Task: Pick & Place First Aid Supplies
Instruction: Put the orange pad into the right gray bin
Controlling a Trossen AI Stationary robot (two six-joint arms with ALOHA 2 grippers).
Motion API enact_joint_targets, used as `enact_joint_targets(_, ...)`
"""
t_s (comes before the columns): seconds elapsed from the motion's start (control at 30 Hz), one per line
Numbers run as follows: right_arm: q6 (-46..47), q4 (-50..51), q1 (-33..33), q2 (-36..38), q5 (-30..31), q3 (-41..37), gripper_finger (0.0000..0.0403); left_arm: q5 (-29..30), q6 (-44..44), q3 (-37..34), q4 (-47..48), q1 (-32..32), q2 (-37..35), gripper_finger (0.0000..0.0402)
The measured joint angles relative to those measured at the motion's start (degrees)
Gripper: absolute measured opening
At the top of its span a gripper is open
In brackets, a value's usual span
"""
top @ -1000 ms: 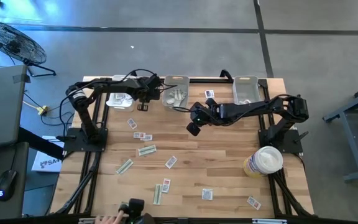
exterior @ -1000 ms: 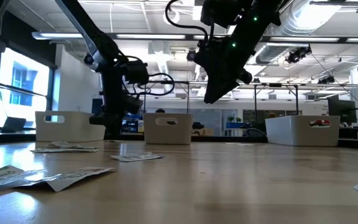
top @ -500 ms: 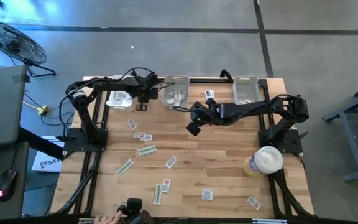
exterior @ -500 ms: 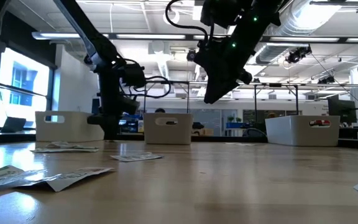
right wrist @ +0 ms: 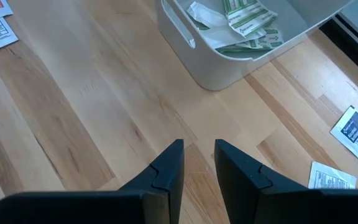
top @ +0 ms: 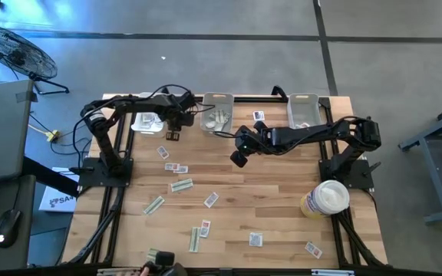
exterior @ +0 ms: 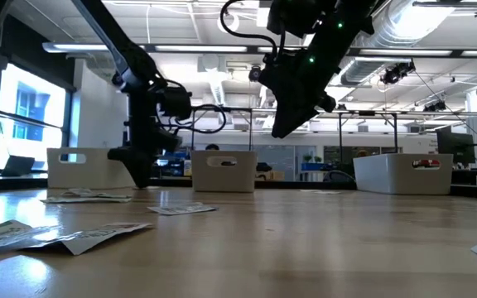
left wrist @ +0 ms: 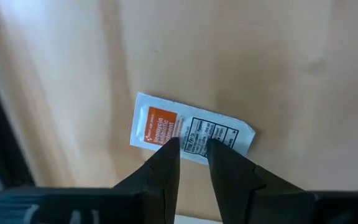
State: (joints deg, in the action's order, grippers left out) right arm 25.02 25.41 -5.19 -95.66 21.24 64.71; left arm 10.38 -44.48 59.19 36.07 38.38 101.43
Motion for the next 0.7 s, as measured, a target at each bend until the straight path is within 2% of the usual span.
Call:
enact_joint_targets(0.23,0.0,0.0,0.0,0.0,0.0,0.0,0.0083,-1.5,2.1,0.0,4.9,-5.2,0.0,0.0085)
enact_joint_targets(0.7,0.0,0.0,0.0,0.0,-0.3,0.0,0.0083,-4.3,10.4,0.0,7.5,-24.0,0.0,0.0085)
